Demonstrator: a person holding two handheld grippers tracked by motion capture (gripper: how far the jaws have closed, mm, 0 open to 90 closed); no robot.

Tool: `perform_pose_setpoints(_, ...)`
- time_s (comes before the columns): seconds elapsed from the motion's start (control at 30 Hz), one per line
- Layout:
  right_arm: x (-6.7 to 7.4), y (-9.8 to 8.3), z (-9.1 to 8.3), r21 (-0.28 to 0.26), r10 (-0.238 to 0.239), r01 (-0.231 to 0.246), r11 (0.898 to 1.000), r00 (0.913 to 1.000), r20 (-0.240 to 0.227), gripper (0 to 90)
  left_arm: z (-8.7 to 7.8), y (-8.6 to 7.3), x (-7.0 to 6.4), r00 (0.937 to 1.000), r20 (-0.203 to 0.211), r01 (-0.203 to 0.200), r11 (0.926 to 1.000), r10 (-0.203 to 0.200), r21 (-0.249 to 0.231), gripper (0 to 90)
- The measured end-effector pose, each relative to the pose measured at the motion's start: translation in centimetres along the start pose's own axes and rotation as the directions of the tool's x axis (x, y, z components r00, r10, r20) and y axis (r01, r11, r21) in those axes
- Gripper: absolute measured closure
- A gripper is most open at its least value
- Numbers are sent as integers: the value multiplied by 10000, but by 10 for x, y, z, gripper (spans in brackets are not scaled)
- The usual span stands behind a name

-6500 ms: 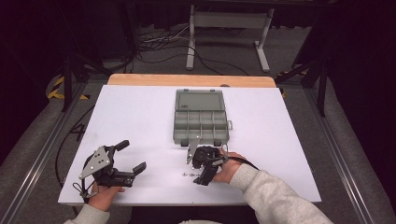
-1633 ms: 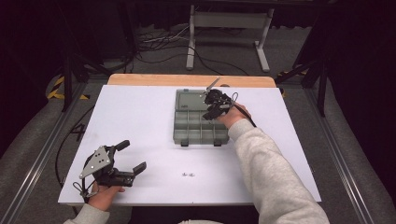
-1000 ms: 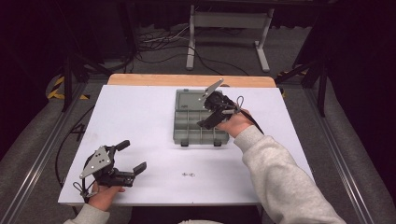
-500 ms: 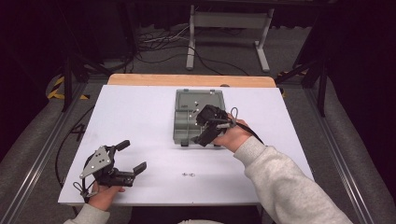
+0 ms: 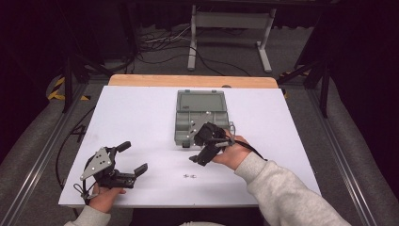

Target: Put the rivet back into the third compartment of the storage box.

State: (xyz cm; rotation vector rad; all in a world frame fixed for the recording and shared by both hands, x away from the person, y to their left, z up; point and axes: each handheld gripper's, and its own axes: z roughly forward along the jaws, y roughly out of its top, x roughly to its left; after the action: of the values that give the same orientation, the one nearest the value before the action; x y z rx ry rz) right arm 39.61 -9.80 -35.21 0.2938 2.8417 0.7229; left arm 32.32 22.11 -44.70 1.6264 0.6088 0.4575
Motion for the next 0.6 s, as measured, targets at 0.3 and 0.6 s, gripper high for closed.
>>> perform_pose_setpoints(0.3, 18, -7, 20, 242, -150, 159, 9996, 9993, -350, 194, 0, 0, 0, 10000, -4, -35, 10000, 35, 3, 6)
perform_pose_setpoints(0.6, 28, -13, 43, 569, -208, 252, 9981, 9969, -764, 200, 0, 0, 0, 10000, -2, -19, 10000, 19, 19, 6)
